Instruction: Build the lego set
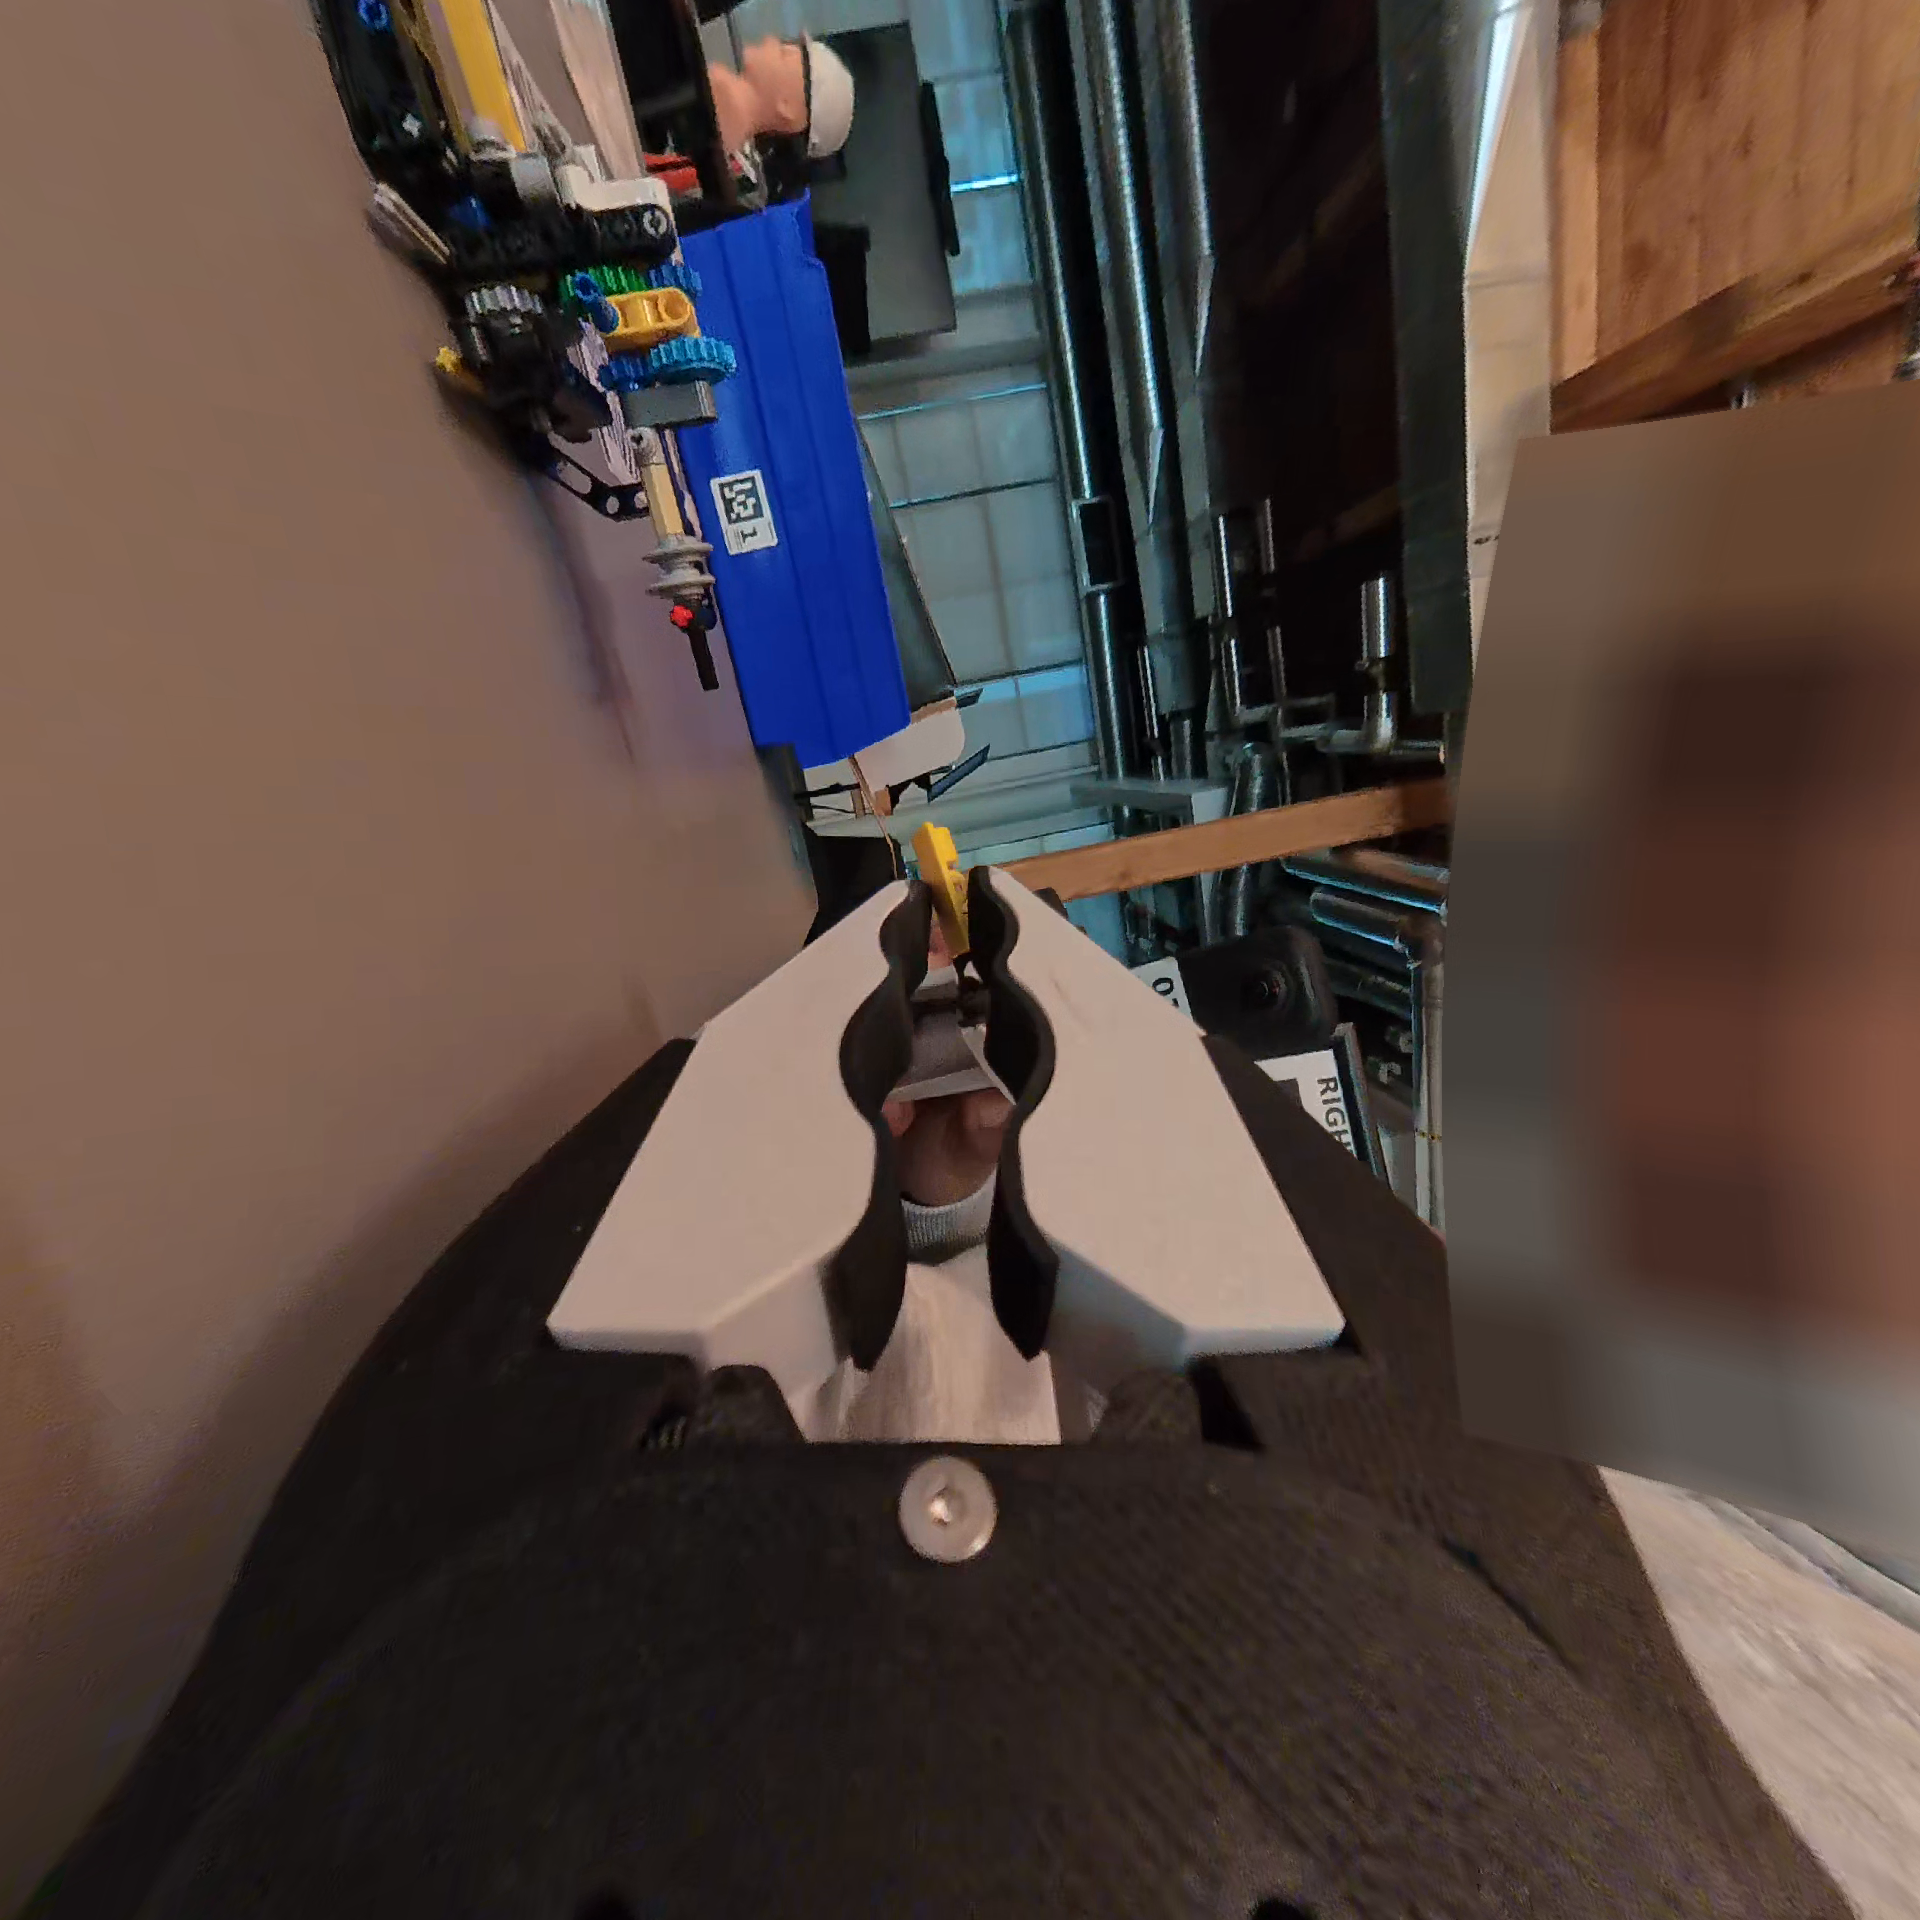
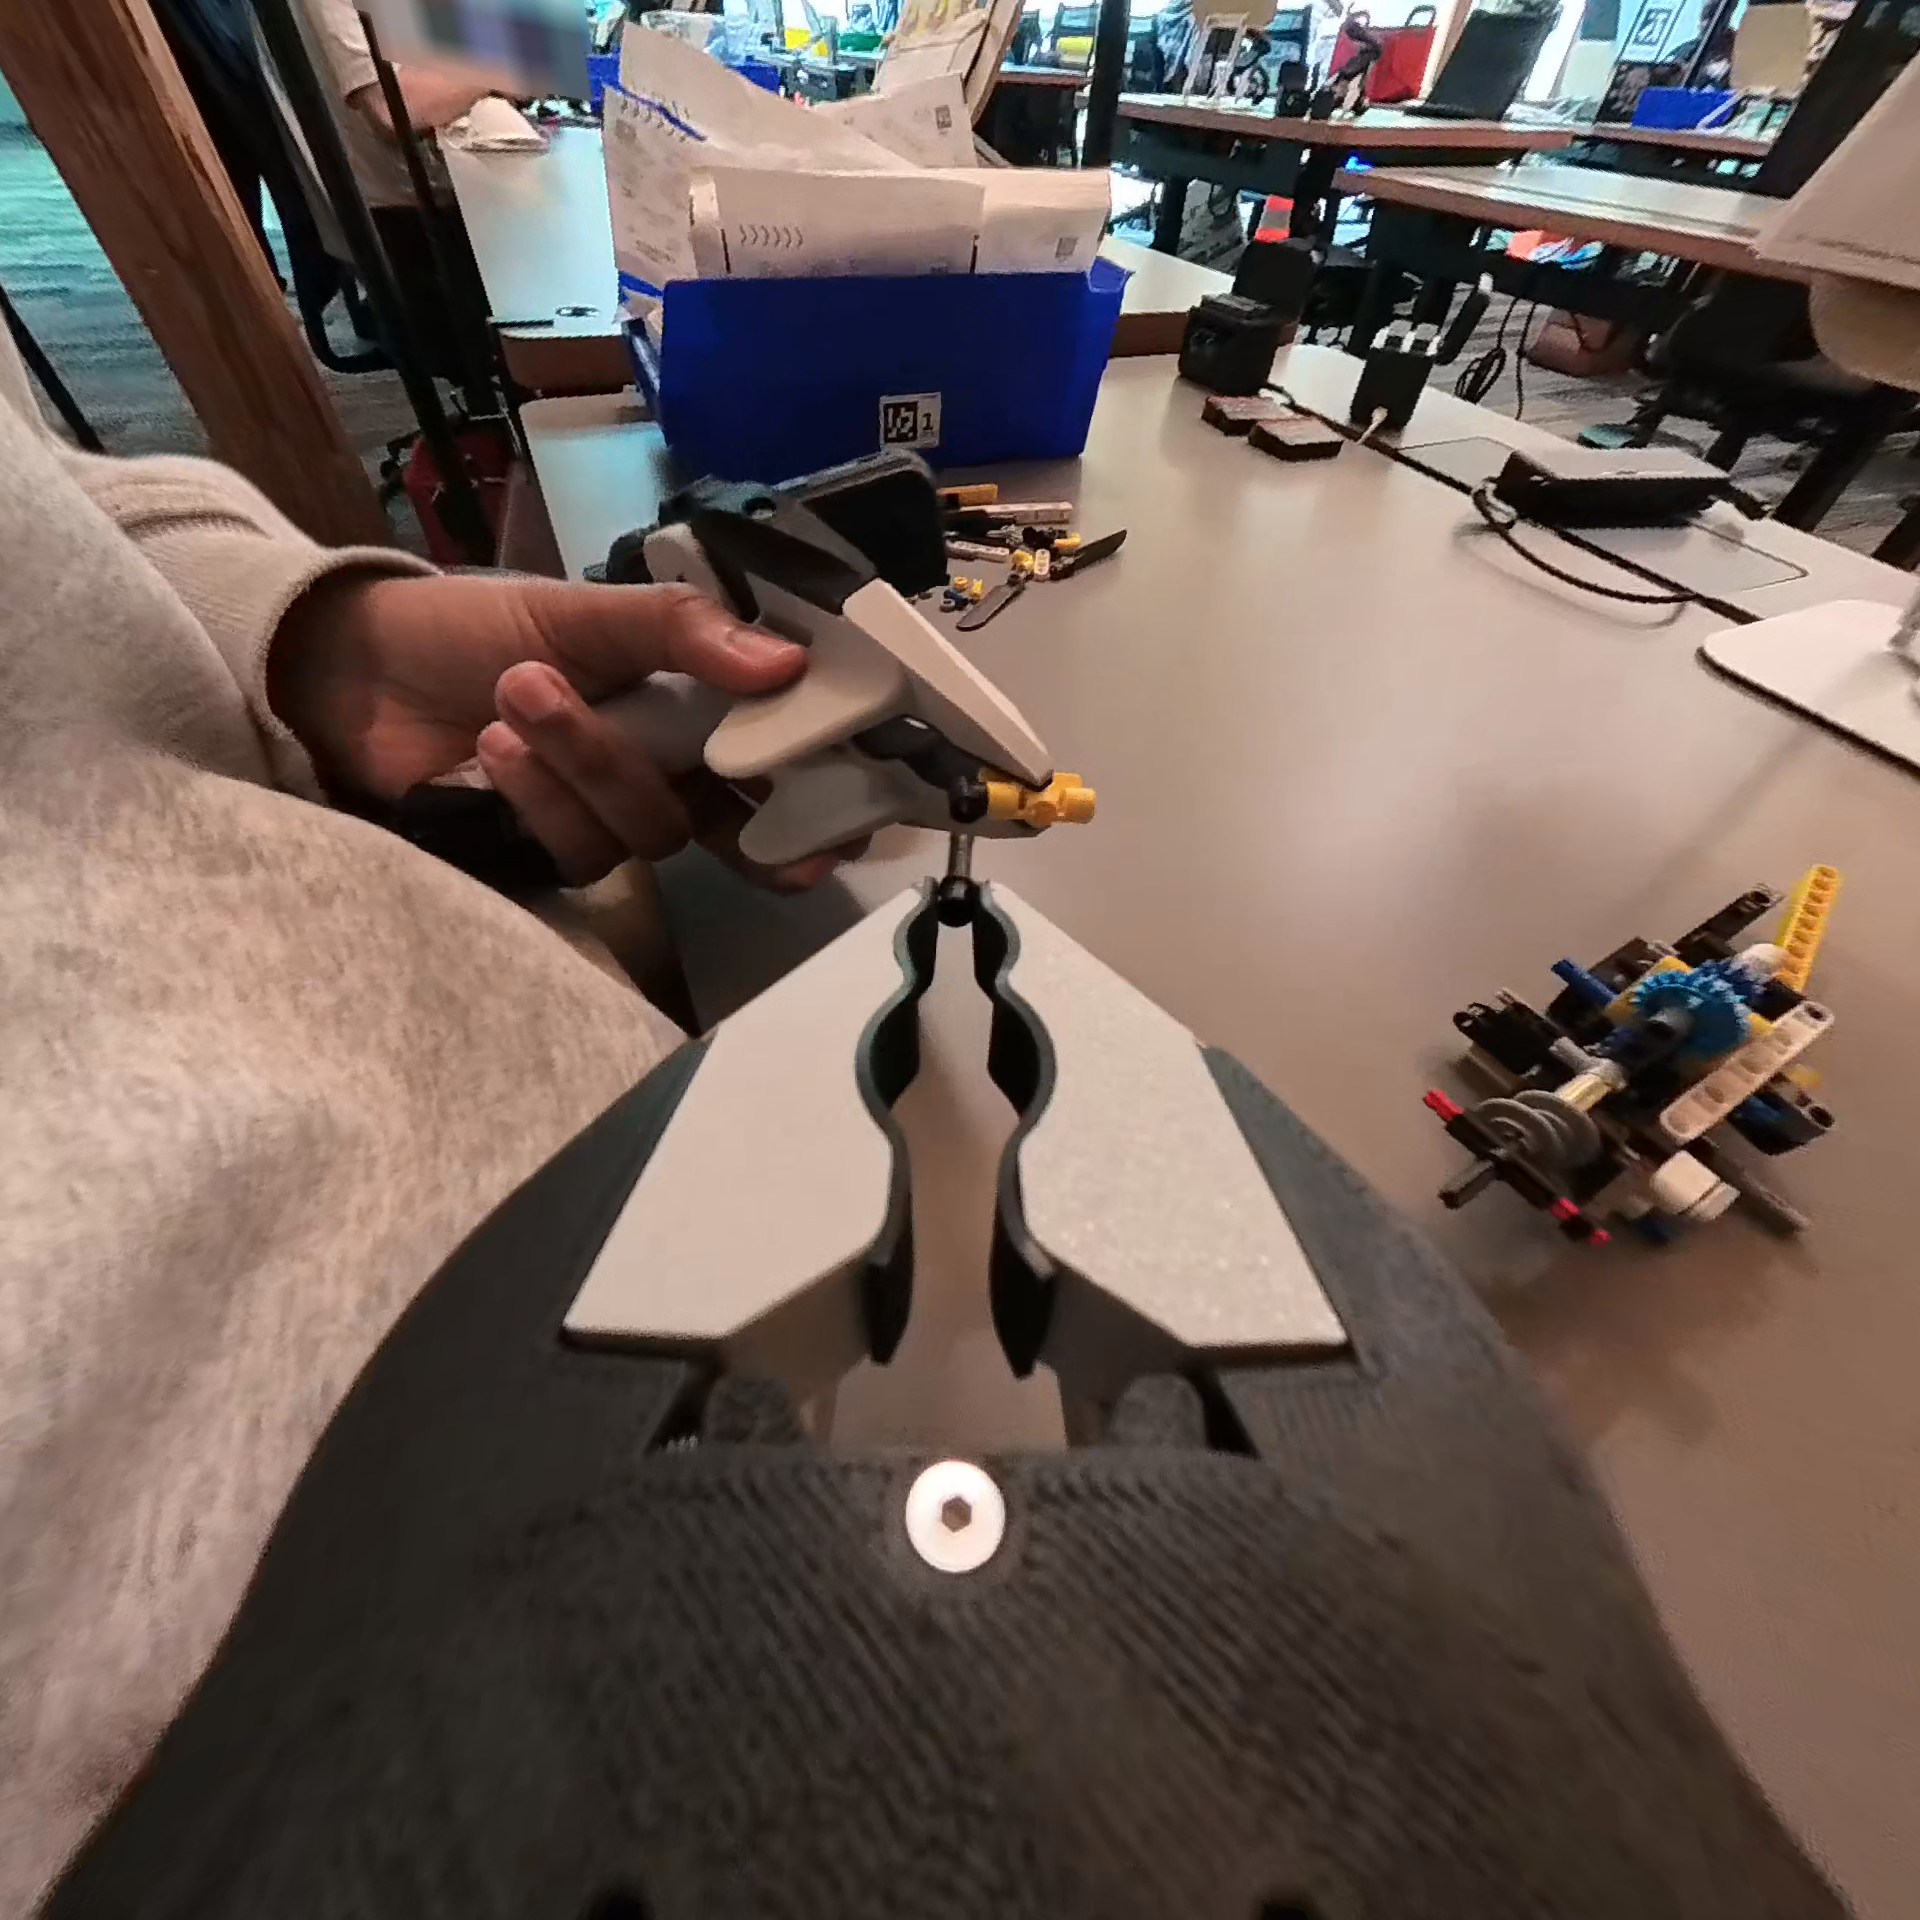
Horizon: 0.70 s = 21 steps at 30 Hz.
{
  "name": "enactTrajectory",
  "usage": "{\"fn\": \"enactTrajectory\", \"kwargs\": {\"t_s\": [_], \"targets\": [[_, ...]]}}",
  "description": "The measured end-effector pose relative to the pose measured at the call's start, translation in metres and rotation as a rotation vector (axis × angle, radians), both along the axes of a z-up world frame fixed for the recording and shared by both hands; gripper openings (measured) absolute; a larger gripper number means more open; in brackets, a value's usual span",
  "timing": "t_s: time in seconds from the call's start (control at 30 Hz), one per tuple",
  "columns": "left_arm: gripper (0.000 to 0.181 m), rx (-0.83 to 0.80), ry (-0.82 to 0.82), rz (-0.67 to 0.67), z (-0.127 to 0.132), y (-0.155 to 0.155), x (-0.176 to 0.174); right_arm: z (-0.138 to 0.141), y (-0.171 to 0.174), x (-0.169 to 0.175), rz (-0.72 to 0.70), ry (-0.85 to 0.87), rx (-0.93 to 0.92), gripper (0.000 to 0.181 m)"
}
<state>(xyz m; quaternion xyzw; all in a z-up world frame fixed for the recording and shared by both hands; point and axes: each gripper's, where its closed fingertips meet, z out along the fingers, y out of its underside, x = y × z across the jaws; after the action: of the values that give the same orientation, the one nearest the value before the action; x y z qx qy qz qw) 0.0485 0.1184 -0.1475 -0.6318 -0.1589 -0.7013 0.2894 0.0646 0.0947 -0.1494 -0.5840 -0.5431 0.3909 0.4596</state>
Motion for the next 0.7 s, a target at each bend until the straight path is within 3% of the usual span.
{"fn": "enactTrajectory", "kwargs": {"t_s": [0.7], "targets": [[0.005, -0.012, -0.024, 0.014, -0.004, 0.0, 0.013, -0.003, 0.002, 0.001, -0.017, 0.003, -0.056, 0.005]]}}
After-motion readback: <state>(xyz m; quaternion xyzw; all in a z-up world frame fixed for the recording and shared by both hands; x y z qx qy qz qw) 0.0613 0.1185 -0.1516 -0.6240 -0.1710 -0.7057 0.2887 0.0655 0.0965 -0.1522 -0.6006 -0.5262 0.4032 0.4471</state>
